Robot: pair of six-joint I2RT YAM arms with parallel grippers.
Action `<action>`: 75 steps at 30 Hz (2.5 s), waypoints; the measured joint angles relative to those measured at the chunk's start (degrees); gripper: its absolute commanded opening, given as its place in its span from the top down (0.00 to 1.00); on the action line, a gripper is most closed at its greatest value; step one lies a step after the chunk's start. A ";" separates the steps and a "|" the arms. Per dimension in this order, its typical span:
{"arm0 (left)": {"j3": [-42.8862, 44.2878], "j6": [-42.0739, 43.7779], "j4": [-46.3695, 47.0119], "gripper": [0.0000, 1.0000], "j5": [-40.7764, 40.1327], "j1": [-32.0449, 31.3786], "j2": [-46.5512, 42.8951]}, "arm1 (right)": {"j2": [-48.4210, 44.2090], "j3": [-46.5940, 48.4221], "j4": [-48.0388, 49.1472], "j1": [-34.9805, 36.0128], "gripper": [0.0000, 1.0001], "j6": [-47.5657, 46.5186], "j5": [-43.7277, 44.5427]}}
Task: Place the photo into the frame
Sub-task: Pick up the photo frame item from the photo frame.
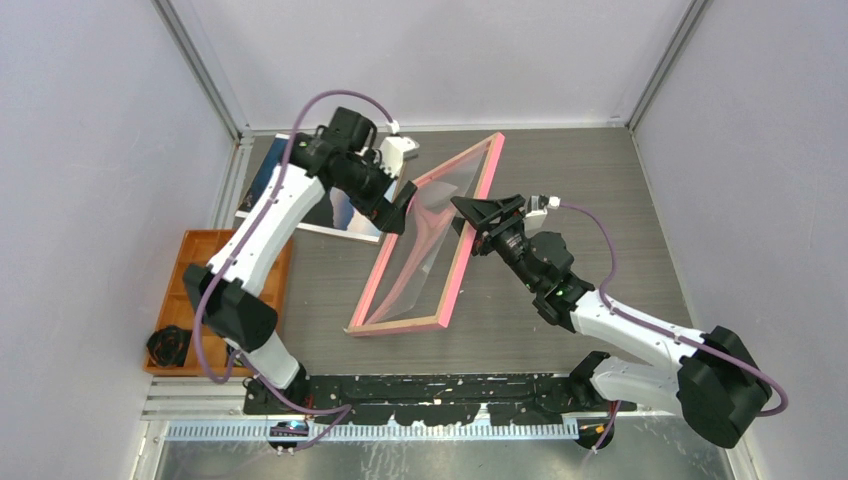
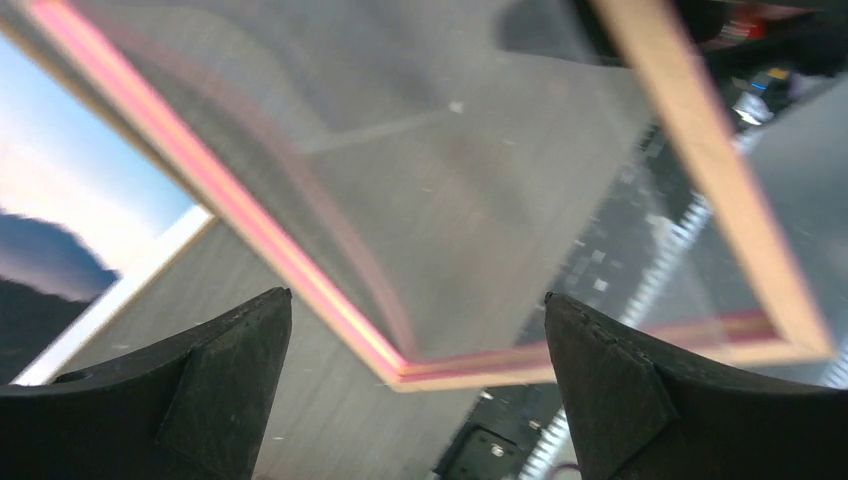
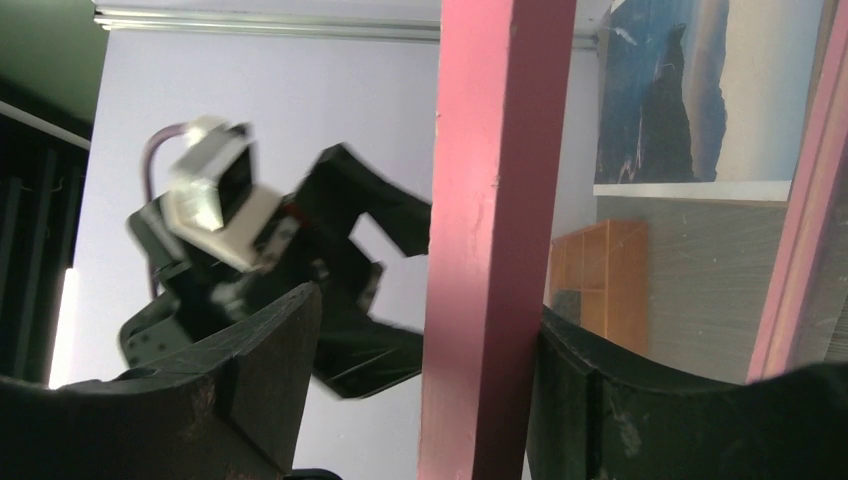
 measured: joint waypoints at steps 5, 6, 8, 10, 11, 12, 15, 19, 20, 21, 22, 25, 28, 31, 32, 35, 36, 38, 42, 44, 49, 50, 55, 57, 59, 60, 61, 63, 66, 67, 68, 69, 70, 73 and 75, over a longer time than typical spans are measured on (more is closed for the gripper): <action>1.97 -2.32 -6.82 0.00 7.37 -3.17 -0.74 | 0.68 0.02 0.52 -0.04 0.34 0.22 -0.70; 1.86 -2.82 -7.50 0.00 7.93 -4.00 -0.72 | 0.66 0.02 0.50 -0.04 0.34 0.22 -0.72; 1.46 -4.17 -7.96 0.00 8.11 -6.23 -0.81 | 0.57 0.02 0.42 -0.04 0.35 0.17 -0.76; 0.83 -5.35 -7.89 0.00 6.75 -9.42 -0.87 | 0.39 0.02 0.26 -0.04 0.36 0.07 -0.83; 0.42 -5.77 -7.87 0.00 5.31 -11.74 -0.90 | 0.26 0.02 0.02 -0.04 0.36 0.02 -0.90; 0.13 -6.27 -7.87 0.00 3.65 -13.90 -0.90 | 0.04 0.02 -0.28 -0.04 0.36 -0.02 -0.94; -0.09 -6.88 -7.89 0.00 -1.18 -18.82 -0.90 | -0.66 0.02 -1.27 -0.04 0.37 -0.22 -0.98; -0.07 -7.15 -7.93 0.07 -7.41 -21.46 -0.90 | -1.38 0.02 -2.08 -0.07 0.38 -0.50 -1.05; -0.07 -7.13 -7.93 0.12 -9.16 -21.68 -0.90 | -1.44 0.02 -2.10 -0.11 0.38 -0.63 -1.14; -0.07 -7.10 -7.93 0.18 -10.73 -21.92 -0.90 | -1.46 0.02 -2.12 -0.17 0.38 -0.68 -1.18; -0.11 -6.99 -7.89 0.25 -12.81 -22.23 -0.90 | -1.46 0.02 -2.14 -0.28 0.38 -0.76 -1.29; -0.94 -6.88 -7.63 0.53 -17.33 -23.08 -1.25 | -1.70 0.02 -3.02 -0.74 0.38 -0.96 -1.62; -2.32 -6.27 -7.32 0.83 -21.44 -24.20 -2.10 | -2.84 0.00 -6.16 -1.46 0.38 -1.33 -2.29; -2.71 -5.70 -7.08 0.98 -24.55 -24.37 -2.32 | -4.83 0.00 -9.11 -2.40 0.39 -1.99 -3.52; -2.82 -5.51 -6.67 0.99 -25.75 -24.28 -2.32 | -5.57 0.00 -9.77 -2.80 0.38 -2.23 -3.93; -2.89 -5.40 -5.11 1.00 -28.46 -24.02 -2.34 | -9.42 -0.26 -12.63 -4.74 0.38 -2.86 -6.05; -2.89 -5.42 -4.63 1.00 -29.11 -24.02 -2.34 | -10.84 -0.61 -13.51 -5.35 0.37 -2.99 -6.69; -2.95 -5.55 -3.78 0.99 -30.51 -24.02 -2.34 | -14.10 -1.84 -15.50 -6.67 0.38 -3.19 -7.98; -3.34 -6.58 -2.49 0.99 -32.37 -24.22 -2.34 | -19.80 -4.70 -18.69 -8.50 0.38 -3.56 -9.16; -3.54 -7.08 -2.32 1.00 -32.37 -24.17 -2.34 | -21.53 -5.88 -19.80 -8.85 0.37 -3.74 -9.53; -4.61 -7.89 -1.70 1.00 -29.46 -24.06 -2.34 | -24.33 -8.35 -21.94 -9.01 0.37 -3.87 -9.51; -5.03 -7.96 -1.64 1.00 -28.30 -24.04 -2.34 | -24.61 -8.74 -22.23 -9.01 0.37 -3.89 -9.44; -7.65 -7.96 -1.09 1.00 -24.22 -24.09 -2.34 | -24.92 -9.27 -23.63 -9.05 0.38 -3.87 -9.33; -8.41 -7.93 -0.55 1.00 -23.87 -24.11 -2.43 | -25.05 -9.62 -24.04 -9.09 0.38 -3.87 -9.22; -8.81 -7.89 -0.02 1.00 -24.46 -24.09 -2.78 | -25.22 -10.29 -24.09 -9.11 0.38 -3.85 -9.20; -8.83 -7.82 0.24 1.00 -25.29 -24.06 -2.97 | -25.40 -10.73 -24.06 -9.11 0.38 -3.82 -9.16; -8.83 -7.78 0.50 1.00 -26.21 -24.04 -3.19 | -25.62 -11.08 -24.13 -9.11 0.38 -3.82 -9.09; -8.83 -7.58 1.18 0.99 -28.41 -24.04 -3.78 | -25.99 -11.67 -24.20 -9.11 0.38 -3.82 -9.05; -8.83 -7.28 2.25 0.99 -31.58 -24.04 -4.61 | -26.82 -12.02 -25.42 -9.11 0.39 -3.98 -9.03; -8.83 -7.15 2.58 0.99 -32.02 -24.04 -4.83 | -27.12 -12.07 -25.97 -9.11 0.39 -4.09 -9.01; -8.83 -7.06 2.82 0.99 -32.24 -24.04 -5.11 | -27.63 -12.09 -26.80 -9.11 0.40 -4.31 -8.96; -8.83 -7.02 3.02 0.99 -32.28 -24.04 -5.42 | -28.24 -12.09 -27.93 -9.11 0.41 -4.61 -8.83; -8.83 -6.99 3.17 0.99 -32.20 -24.04 -5.68 | -28.89 -12.11 -29.03 -9.11 0.42 -5.01 -8.68; -8.66 -6.99 3.37 0.99 -31.82 -24.04 -6.21 | -31.26 -12.11 -33.48 -9.11 0.45 -6.73 -7.76; -8.07 -6.84 3.30 0.99 -31.39 -24.04 -6.29 | -32.65 -12.11 -36.33 -9.11 0.48 -7.80 -6.88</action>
